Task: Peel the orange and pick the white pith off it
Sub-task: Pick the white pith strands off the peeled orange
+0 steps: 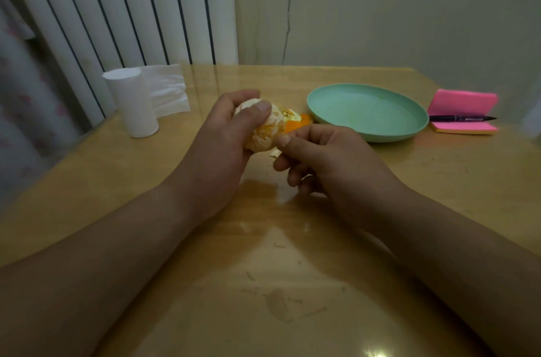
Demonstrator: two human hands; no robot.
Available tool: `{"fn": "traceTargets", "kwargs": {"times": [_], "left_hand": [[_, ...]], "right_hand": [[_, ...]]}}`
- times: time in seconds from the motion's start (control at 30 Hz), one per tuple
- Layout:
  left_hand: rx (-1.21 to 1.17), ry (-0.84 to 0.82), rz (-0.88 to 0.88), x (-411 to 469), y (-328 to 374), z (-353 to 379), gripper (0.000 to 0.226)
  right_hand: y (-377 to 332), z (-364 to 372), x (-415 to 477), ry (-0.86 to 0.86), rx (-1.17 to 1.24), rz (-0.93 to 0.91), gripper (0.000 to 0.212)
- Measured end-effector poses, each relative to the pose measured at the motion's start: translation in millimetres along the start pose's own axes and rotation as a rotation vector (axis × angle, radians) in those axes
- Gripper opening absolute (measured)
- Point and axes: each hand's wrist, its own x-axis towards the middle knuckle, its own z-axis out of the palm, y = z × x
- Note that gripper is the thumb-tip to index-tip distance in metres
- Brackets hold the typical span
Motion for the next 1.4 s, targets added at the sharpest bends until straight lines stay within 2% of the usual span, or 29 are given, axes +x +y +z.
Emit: {"fn": "traceTargets", "kwargs": {"times": [0.2,0.47,0.63,0.77,0.83,0.97,1.1,1.2,1.4], "left_hand": [[0.111,-0.016,0.024,0,1,-1,0.043],[0.113,-0.024,0.018,-2,1,3,0.048],[-0.12,-0.007,-0.047,-2,4,4,0.035],[-0.189,0.004,-0.05,2,1,1,0.04],[-0.101,-0.002,-0.031,3,0,0,0.045],[0.255,0.001,0.084,0,-1,-3,0.055],[0.495,-0.017,0.239,-7,2,0,0.05],[0.558,-0.045,0.316,-11,2,2,0.056],[0.512,-0.042,0.3,-13,3,6,0.059]], "right_hand": [[-1,1,2,-0.051,0.158,0.108,0.019],[0,1,2,-0.024,0.101,0.104,0.013],[-2,-1,2,-0.065,0.142,0.073,0.011],[-3,-2,3,-0.085,0.14,0.058,0.016],[-3,-1,3,-0.08,0.135,0.072,0.02],[-2,-1,4,-0.086,0.162,0.13,0.017],[-3,-1,5,-0.104,0.22,0.197,0.013],[-3,0,5,-0.112,0.274,0.235,0.012],[0,1,7,-0.058,0.229,0.218,0.017]]}}
